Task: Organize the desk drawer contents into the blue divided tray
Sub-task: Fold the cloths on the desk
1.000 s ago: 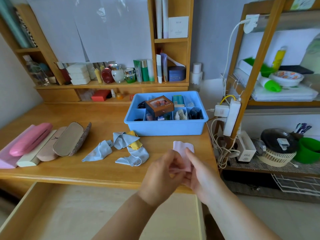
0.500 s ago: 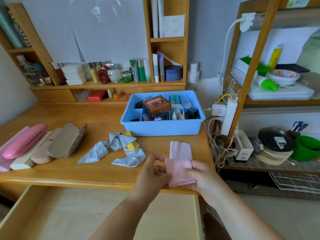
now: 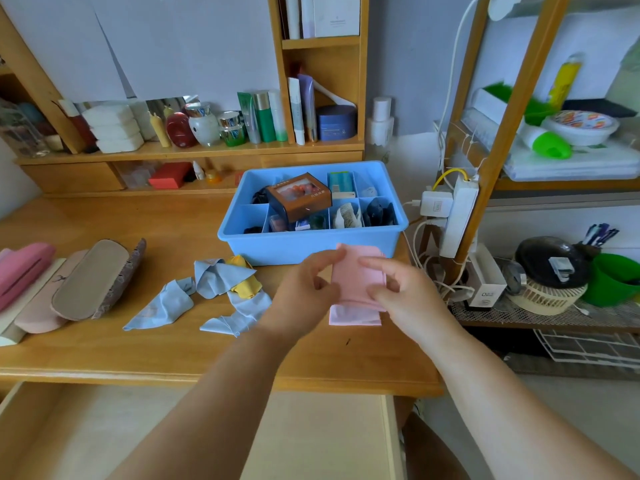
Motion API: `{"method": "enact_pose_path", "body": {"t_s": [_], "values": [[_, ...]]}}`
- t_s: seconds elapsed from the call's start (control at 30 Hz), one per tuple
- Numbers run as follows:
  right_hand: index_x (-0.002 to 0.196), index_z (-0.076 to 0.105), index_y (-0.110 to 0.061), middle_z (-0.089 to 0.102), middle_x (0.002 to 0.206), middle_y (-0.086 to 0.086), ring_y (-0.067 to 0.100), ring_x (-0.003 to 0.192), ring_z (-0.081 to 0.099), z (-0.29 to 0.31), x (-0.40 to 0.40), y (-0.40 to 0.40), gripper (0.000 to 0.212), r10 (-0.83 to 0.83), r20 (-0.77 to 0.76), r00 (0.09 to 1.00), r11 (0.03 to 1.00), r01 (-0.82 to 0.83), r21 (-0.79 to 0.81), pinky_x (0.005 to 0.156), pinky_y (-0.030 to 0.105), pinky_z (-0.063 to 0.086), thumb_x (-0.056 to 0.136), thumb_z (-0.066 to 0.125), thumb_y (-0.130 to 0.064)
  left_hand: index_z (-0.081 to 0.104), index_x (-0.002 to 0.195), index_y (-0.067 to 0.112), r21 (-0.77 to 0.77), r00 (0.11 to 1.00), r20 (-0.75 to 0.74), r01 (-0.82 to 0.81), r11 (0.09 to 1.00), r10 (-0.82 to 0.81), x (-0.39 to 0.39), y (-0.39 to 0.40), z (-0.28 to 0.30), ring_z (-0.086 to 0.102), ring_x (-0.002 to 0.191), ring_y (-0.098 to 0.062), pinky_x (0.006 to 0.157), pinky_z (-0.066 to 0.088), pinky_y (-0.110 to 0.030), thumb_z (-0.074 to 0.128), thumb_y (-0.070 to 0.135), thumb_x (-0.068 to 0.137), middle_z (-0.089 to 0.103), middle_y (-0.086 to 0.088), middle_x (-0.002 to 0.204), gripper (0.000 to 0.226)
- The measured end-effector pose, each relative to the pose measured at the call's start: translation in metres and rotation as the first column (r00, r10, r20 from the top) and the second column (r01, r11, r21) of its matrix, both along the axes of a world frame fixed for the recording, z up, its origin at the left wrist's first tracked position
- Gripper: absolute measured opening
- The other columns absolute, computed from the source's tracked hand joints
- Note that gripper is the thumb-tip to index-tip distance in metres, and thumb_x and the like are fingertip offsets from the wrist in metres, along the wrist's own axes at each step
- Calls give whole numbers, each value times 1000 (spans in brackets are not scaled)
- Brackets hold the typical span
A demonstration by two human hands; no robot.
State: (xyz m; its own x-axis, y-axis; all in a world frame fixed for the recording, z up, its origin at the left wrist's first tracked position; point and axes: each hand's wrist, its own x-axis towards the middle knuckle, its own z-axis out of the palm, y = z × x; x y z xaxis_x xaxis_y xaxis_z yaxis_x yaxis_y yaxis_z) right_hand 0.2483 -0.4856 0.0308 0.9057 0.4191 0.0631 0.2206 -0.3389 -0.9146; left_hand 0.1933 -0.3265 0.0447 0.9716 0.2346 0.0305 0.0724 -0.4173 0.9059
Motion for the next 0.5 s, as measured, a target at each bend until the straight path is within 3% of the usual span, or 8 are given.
{"method": "enact_pose_path", "body": {"t_s": [0.1, 0.2, 0.3, 0.37, 0.5], "values": [[130, 55, -27, 43, 74, -18, -5, 58, 44, -3, 17, 1, 47, 26, 84, 996, 991, -15, -131, 50, 5, 37, 89, 56, -3, 49, 134, 28, 60, 996, -74, 62, 996, -57, 15, 7, -4, 46, 46, 4, 47, 37, -5, 56, 3, 87, 52, 12, 70, 54], [136, 49, -29, 55, 113, -6, 2, 81, 46, -20, 20, 1, 50, 76, 96, 992, 953, -44, -299, 55, 8, 34, 91, 54, -6, 45, 138, 23, 159, 990, -109, 108, 981, -92, 17, 10, -20, 47, 47, 7, 45, 35, -4, 56, 2, 87, 48, 13, 74, 56], [137, 47, -26, 48, 134, -8, 9, 100, 49, -36, 16, 4, 49, 102, 137, 985, 913, -38, -407, 72, 9, 36, 92, 51, -6, 45, 138, 19, 296, 991, -101, 109, 949, -83, 18, 11, -38, 50, 62, 4, 57, 38, -2, 56, 1, 86, 57, 6, 111, 57], [136, 50, -22, 48, 135, -8, 12, 110, 51, -41, 13, 5, 47, 97, 214, 972, 897, 8, -443, 85, 15, 38, 92, 51, -6, 44, 139, 20, 375, 991, -98, 126, 918, -96, 17, 11, -47, 48, 70, 4, 64, 37, -1, 57, 4, 86, 47, 7, 134, 57], [131, 54, -16, 41, 143, -6, 16, 115, 52, -47, 8, 9, 43, 56, 293, 955, 885, 88, -457, 93, 26, 44, 90, 50, -8, 45, 138, 21, 459, 989, -130, 123, 880, -71, 20, 9, -54, 52, 89, -6, 78, 36, -11, 55, 14, 87, 38, 9, 143, 52]]}}
